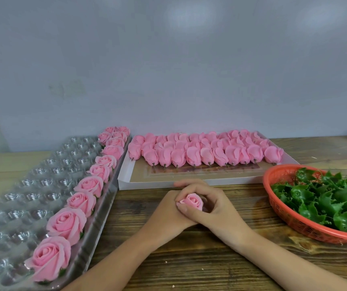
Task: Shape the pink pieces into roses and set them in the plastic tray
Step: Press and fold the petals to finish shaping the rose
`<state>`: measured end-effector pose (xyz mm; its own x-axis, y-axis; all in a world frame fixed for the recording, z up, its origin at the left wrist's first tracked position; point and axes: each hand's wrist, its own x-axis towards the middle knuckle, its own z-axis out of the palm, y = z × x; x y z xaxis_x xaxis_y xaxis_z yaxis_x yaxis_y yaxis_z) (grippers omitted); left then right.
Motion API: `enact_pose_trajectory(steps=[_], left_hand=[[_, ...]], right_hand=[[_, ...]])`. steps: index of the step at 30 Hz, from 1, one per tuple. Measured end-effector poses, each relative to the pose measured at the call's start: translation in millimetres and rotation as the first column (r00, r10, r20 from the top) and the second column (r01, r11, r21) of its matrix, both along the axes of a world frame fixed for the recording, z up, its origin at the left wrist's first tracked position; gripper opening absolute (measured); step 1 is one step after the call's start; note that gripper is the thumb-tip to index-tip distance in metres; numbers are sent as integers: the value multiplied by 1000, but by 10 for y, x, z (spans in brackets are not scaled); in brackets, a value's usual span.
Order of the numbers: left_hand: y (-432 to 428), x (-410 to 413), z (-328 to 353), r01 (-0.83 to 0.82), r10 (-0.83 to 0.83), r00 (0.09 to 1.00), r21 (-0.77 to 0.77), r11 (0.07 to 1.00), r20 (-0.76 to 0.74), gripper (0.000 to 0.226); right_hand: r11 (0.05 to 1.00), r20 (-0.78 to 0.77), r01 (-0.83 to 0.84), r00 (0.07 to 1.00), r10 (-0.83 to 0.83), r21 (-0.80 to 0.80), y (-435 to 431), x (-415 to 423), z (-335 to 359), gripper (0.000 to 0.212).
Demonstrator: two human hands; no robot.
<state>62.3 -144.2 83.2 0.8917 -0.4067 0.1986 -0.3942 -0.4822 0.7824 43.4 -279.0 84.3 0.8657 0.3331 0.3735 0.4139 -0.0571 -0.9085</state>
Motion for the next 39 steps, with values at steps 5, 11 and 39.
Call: enact_pose_trajectory(steps=[5, 11, 39], left_hand=[[63, 9, -75, -49, 46, 997, -34, 998, -65, 39], [1, -30, 26, -18, 19, 999, 50, 999, -26, 13], [151, -7, -55, -104, 94, 974, -35, 994, -205, 48]], right_hand=[[999, 44, 15, 999, -14, -39, -3, 14, -20, 30], [1000, 61, -8, 998, 6, 28, -7, 7, -6, 17], [997, 32, -5, 999, 7, -82, -18, 45, -56, 24]])
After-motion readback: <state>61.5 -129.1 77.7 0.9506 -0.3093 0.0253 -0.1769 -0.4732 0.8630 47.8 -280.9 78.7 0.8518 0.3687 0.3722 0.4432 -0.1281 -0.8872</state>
